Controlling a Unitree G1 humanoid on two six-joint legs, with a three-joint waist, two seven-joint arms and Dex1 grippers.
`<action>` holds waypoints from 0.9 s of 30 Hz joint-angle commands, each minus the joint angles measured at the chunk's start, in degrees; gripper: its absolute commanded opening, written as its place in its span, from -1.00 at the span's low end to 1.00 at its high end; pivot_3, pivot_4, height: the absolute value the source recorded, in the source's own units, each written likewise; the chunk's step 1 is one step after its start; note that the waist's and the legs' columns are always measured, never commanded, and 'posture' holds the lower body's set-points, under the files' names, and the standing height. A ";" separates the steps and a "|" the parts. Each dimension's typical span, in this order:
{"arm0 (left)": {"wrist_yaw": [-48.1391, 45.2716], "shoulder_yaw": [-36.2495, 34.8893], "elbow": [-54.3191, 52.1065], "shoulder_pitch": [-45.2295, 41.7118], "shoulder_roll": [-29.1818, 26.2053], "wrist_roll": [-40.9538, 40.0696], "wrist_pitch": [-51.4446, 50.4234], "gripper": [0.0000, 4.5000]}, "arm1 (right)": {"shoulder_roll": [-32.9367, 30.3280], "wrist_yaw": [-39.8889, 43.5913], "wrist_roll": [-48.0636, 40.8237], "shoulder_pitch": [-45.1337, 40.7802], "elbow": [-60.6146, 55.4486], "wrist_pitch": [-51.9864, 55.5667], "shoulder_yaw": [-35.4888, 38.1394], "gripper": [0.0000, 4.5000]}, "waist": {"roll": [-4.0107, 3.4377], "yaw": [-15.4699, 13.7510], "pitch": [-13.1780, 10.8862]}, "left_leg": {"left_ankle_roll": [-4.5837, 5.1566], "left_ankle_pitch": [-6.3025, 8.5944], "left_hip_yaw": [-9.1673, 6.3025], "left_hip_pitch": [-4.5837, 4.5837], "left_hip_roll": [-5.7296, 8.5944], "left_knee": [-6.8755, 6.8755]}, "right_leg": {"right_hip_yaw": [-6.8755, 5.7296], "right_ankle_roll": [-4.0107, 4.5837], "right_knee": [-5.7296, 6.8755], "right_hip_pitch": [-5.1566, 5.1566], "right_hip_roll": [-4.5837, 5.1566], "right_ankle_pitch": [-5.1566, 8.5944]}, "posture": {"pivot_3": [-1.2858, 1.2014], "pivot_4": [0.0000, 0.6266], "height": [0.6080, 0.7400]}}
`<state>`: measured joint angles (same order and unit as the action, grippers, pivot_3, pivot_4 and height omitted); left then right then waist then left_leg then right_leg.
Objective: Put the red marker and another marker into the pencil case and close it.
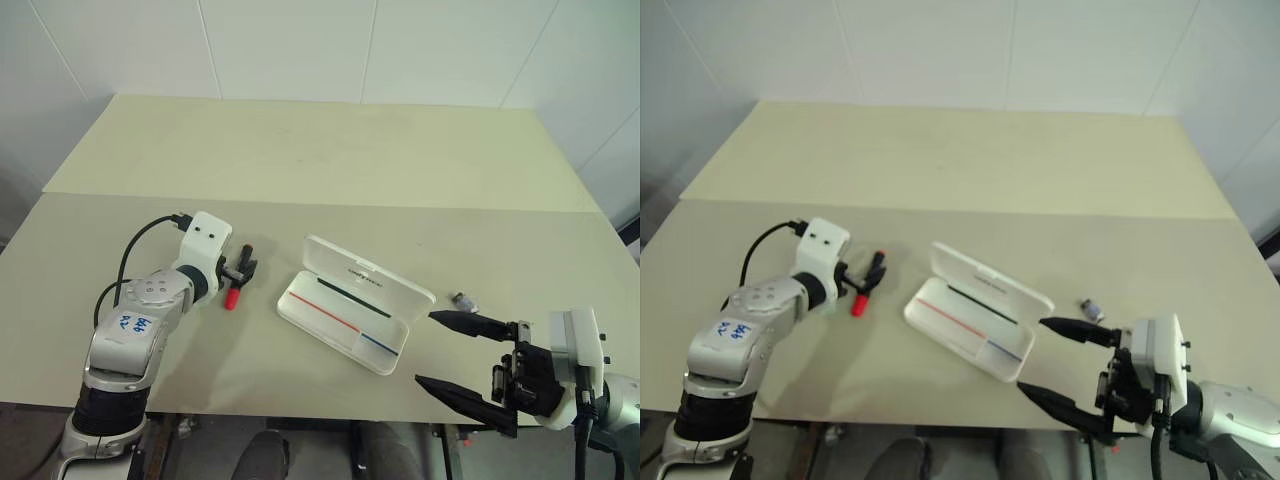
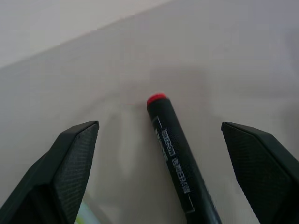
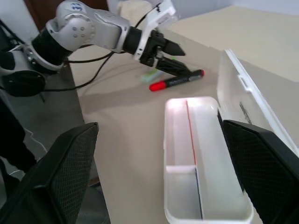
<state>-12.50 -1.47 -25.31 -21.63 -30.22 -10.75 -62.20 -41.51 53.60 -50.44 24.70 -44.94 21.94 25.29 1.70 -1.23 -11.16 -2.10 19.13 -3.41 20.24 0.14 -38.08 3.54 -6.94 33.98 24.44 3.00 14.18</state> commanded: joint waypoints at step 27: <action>3.63 4.99 5.72 -5.27 8.49 4.25 -10.35 0.99 | 3.12 5.73 9.64 9.24 7.51 -10.58 5.55 1.00 | -0.16 -0.20 0.11 | -0.10 -0.31 -0.09 -0.44 0.11 -0.08 | -0.01 0.86 -0.32 -0.89 0.05 0.38 | 0.03 -0.52 1.00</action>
<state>-8.26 2.54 -19.56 -26.50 -22.76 -5.82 -71.63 -38.02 58.94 -40.60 34.11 -37.22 12.42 29.50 1.54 -1.44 -11.05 -2.20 18.82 -3.49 19.47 0.26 -38.15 3.53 -6.06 33.64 23.43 3.08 14.58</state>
